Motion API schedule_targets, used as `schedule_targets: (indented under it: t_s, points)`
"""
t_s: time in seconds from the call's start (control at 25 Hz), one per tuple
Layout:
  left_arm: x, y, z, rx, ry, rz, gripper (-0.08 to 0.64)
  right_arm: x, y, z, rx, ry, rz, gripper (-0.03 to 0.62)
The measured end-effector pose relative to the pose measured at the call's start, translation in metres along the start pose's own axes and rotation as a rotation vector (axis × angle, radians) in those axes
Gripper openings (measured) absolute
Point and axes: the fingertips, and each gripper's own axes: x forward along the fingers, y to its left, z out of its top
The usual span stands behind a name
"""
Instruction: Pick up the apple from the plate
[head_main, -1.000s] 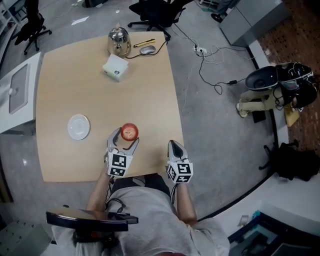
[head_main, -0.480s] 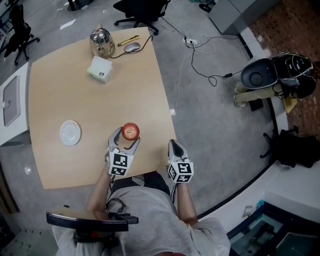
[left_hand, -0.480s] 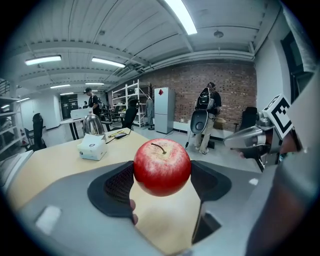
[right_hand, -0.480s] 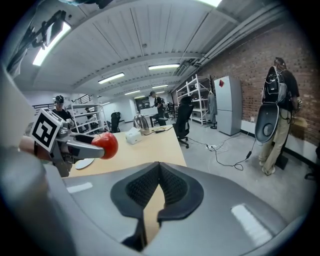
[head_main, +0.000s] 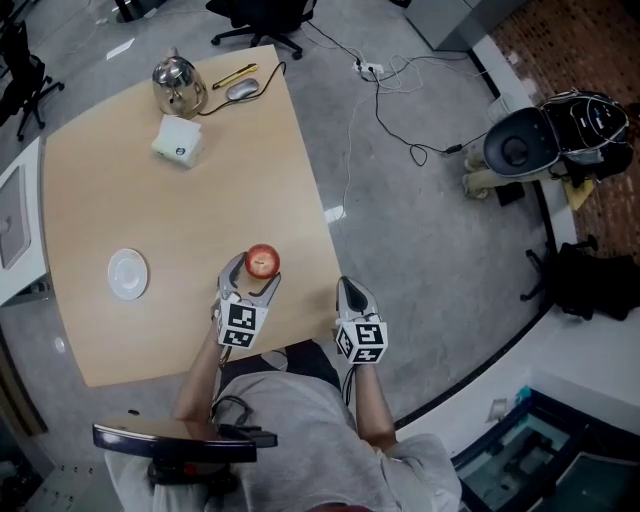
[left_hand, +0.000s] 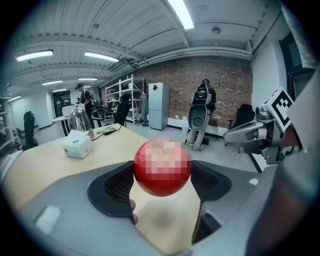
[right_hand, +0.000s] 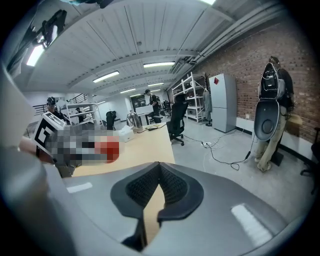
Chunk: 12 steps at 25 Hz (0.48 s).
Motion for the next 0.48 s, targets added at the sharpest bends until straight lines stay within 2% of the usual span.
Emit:
schedule_targets:
  t_s: [0.48]
  points:
    - [0.042, -0.022, -0.005, 0.043, 0.05, -0.057, 0.379, 0.001, -0.034, -0.007, 0.039, 0.023, -0.032, 0.006]
